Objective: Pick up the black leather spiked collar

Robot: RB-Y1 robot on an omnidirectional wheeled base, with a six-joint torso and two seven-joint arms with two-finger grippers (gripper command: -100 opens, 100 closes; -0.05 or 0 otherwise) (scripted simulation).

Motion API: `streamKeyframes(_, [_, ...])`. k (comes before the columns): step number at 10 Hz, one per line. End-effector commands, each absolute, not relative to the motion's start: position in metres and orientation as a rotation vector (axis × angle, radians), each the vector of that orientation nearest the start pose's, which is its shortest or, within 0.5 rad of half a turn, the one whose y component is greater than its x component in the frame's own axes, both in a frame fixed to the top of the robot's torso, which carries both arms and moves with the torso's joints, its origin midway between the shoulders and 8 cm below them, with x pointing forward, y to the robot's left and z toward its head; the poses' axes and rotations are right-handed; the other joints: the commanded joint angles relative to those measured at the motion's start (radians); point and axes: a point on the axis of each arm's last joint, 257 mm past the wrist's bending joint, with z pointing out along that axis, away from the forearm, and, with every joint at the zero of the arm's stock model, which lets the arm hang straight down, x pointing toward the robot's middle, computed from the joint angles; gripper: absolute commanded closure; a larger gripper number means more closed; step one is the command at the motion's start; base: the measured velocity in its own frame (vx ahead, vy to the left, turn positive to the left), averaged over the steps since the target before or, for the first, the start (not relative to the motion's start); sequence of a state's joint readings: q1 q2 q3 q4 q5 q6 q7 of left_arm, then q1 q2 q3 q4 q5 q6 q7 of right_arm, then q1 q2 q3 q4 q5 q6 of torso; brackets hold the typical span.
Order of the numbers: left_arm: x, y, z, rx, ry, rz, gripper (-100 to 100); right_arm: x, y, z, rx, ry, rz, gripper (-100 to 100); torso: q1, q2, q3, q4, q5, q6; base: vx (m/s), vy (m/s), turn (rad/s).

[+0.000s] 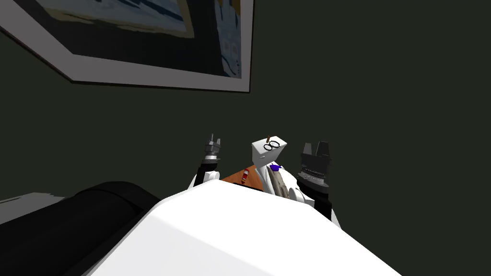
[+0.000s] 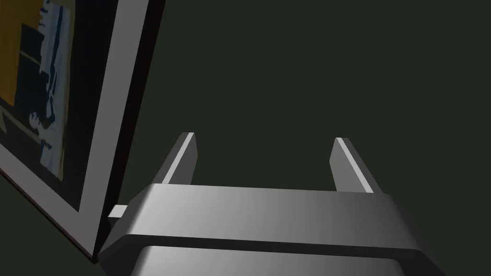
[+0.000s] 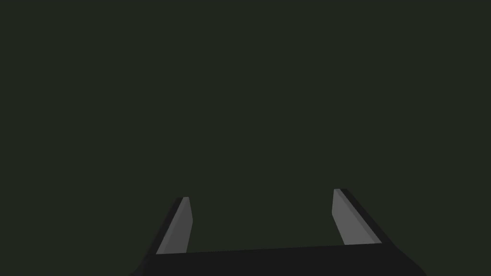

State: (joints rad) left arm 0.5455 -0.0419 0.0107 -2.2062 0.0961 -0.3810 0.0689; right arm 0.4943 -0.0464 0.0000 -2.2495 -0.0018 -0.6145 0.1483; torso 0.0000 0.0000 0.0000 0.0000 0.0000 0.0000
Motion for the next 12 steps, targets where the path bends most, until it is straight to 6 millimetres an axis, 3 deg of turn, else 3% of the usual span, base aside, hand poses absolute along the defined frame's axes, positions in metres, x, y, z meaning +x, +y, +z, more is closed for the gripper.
streamKeyframes(1, [0.365,0.309,-0.050,-0.968,0.641,-1.336,0,0.338,-0.261,0.027,0.454,0.675,1.166,-100,0.000,0.000,0.000,0.000,0.000,0.000,-0.028,-0.015,0.165])
streamKeyframes(5, [0.365,0.309,-0.050,-0.968,0.641,-1.336,0,0.362,-0.234,0.002,0.337,0.825,1.085,-100,-0.003,0.004,0.002,0.001,-0.001,0.000,-0.066,-0.038,0.213])
streamKeyframes(12, [0.365,0.309,-0.050,-0.968,0.641,-1.336,0,0.385,-0.204,-0.031,0.179,0.981,0.961,-100,-0.002,0.003,0.002,0.001,0.000,0.000,-0.053,-0.020,0.146])
